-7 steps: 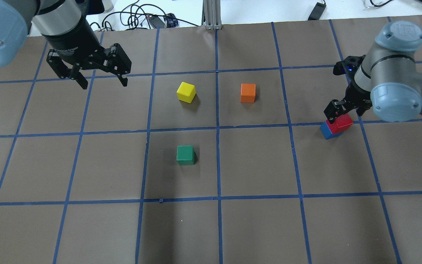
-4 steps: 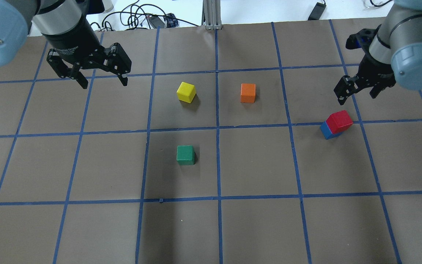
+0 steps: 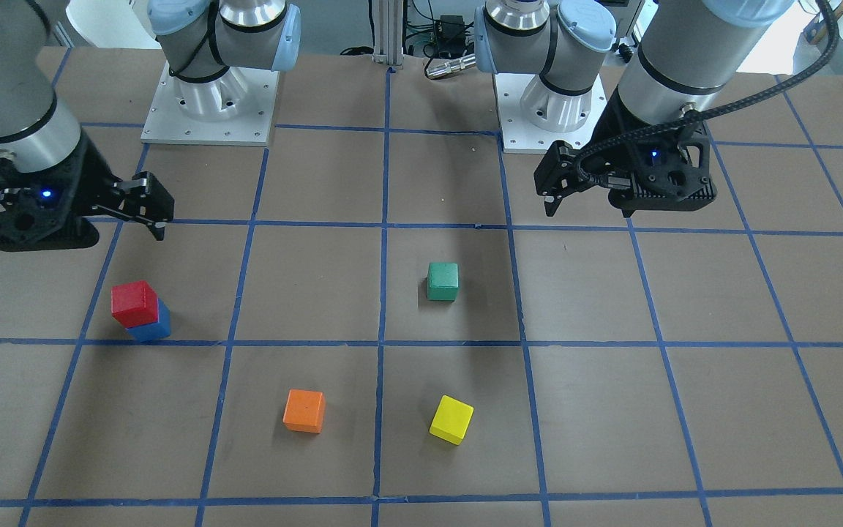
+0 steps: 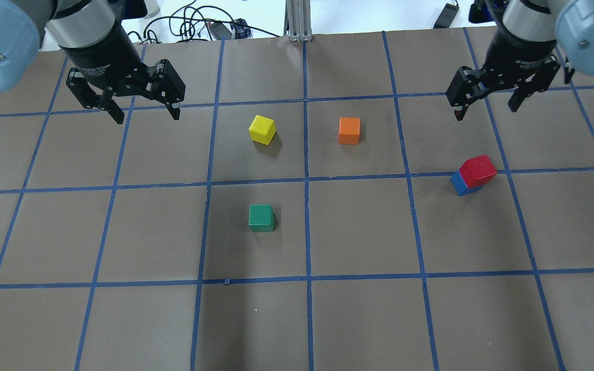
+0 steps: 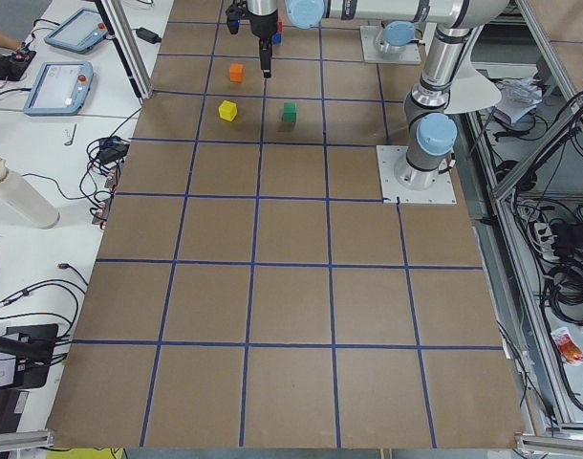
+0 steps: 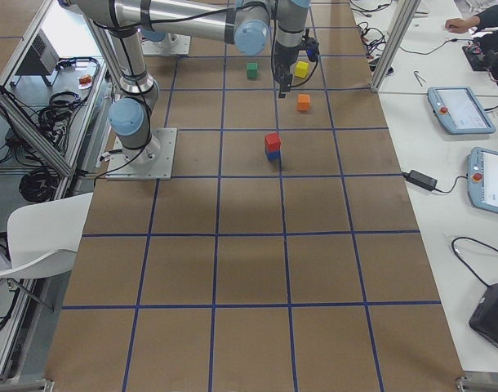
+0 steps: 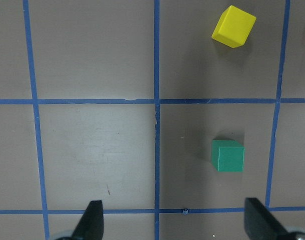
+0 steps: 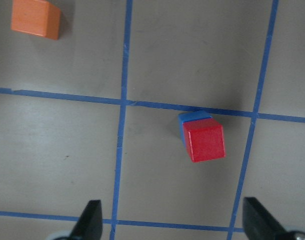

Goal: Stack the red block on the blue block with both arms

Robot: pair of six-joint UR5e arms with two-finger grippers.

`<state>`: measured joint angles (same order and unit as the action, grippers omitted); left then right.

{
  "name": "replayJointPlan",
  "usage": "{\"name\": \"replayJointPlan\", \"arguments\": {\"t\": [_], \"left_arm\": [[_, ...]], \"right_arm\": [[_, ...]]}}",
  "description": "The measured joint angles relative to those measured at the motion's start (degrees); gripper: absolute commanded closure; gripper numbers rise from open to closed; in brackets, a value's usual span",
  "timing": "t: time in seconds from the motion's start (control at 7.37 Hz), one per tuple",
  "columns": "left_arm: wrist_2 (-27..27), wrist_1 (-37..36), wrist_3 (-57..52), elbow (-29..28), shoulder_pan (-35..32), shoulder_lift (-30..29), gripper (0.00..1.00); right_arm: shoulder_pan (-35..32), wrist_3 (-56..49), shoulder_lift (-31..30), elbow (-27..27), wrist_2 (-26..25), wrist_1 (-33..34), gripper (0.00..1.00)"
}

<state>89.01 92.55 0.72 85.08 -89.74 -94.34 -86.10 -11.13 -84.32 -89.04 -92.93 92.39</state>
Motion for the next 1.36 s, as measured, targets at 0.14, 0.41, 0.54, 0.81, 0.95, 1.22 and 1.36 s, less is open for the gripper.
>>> {"name": "replayJointPlan", "arguments": {"t": [0.14, 0.41, 0.54, 0.81, 0.95, 1.22, 1.36], "left_arm": [[0.04, 0.00, 0.19, -0.04, 0.00, -0.01, 0.00], [0.46, 0.00, 0.60, -0.23, 0.00, -0.01, 0.00], [0.68, 0.04, 0.65, -0.66, 0.01, -0.03, 0.00], [0.94, 0.33, 0.74, -2.13, -0.08, -0.89, 0.00], [1.00, 0.45, 0.76, -2.30, -0.23, -1.08, 0.00], [0.88, 0.18, 0.75, -2.03, -0.40, -1.21, 0.00], [0.90, 0.12, 0.69, -1.98, -0.42, -1.21, 0.00]], "right_arm": [[-1.93, 0.84, -0.62, 0.05, -0.15, 0.08, 0.00], [-3.17, 5.66, -1.35, -0.41, 0.06, -0.42, 0.00], [-3.45, 8.10, -1.66, -0.60, 0.22, -0.61, 0.00], [-3.60, 9.74, -2.39, -0.81, 2.64, -0.70, 0.00], [-3.62, 9.99, -2.66, -0.82, 3.71, -0.71, 0.00], [-3.63, 10.30, -3.18, -0.90, 3.75, -0.71, 0.00], [-3.63, 10.54, -3.35, -0.93, 3.60, -0.74, 0.00]]}}
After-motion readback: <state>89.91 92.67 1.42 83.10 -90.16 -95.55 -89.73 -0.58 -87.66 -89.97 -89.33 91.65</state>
